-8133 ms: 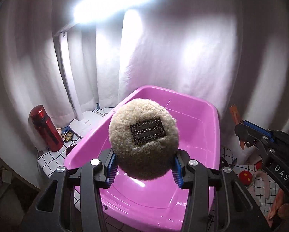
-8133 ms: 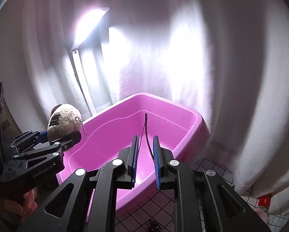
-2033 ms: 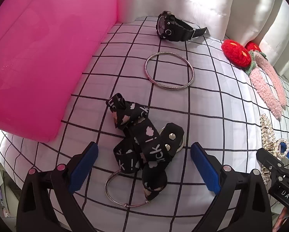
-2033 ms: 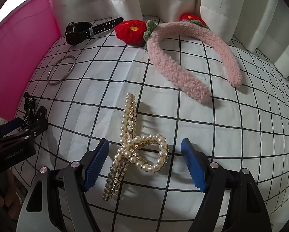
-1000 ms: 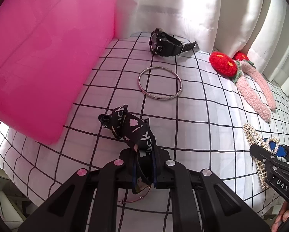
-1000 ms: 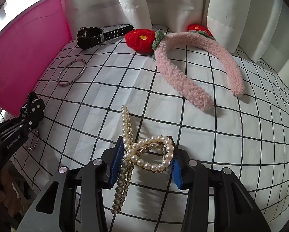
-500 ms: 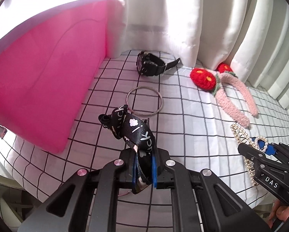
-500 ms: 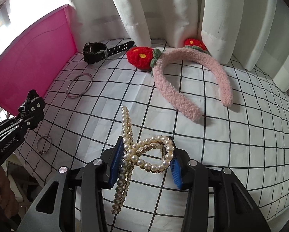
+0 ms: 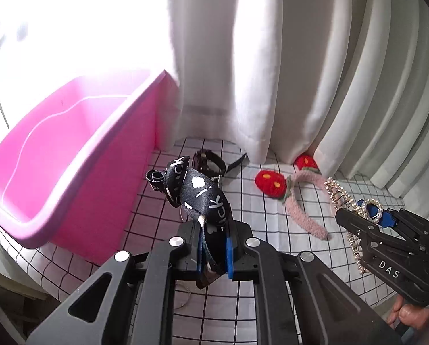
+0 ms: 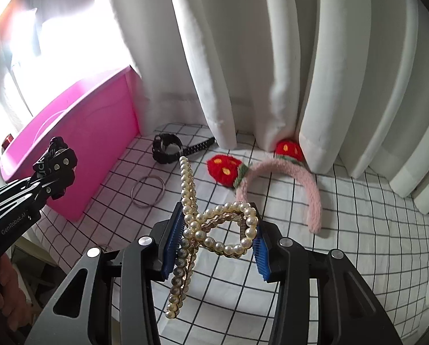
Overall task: Organize jewelry
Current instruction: 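Carry the strap and pearl clip into the pink tub and open both grippers, then withdraw both tools from the tub back over the table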
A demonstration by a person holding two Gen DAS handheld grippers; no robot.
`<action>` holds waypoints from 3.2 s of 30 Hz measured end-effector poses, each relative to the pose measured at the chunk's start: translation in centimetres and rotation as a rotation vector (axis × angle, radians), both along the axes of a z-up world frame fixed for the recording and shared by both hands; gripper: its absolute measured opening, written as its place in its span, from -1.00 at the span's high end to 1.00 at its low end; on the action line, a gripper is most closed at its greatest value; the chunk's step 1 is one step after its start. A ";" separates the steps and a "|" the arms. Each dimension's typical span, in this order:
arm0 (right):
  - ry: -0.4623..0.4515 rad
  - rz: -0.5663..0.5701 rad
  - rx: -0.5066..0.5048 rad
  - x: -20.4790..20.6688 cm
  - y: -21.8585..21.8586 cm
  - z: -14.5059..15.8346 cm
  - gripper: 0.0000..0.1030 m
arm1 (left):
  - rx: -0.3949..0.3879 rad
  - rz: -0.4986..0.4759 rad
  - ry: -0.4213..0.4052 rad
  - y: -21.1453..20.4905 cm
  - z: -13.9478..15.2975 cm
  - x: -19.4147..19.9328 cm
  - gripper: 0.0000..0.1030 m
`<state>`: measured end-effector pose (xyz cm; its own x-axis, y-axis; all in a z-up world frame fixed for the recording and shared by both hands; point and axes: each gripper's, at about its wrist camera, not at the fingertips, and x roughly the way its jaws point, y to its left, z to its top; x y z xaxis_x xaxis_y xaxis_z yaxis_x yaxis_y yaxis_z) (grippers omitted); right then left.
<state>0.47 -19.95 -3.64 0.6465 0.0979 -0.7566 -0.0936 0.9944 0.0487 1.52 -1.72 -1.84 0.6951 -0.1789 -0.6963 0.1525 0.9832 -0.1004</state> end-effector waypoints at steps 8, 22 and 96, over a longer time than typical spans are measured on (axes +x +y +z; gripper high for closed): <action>-0.119 0.117 0.042 2.4 4.2 5.3 0.18 | -0.007 0.083 -0.111 3.5 5.8 0.4 0.78; -0.189 0.391 0.086 9.0 19.0 9.5 0.18 | 0.039 0.332 -0.154 17.3 8.8 2.8 0.78; -0.001 0.376 0.024 14.6 26.8 4.5 -0.11 | 0.050 0.526 0.055 24.1 3.9 5.4 -0.56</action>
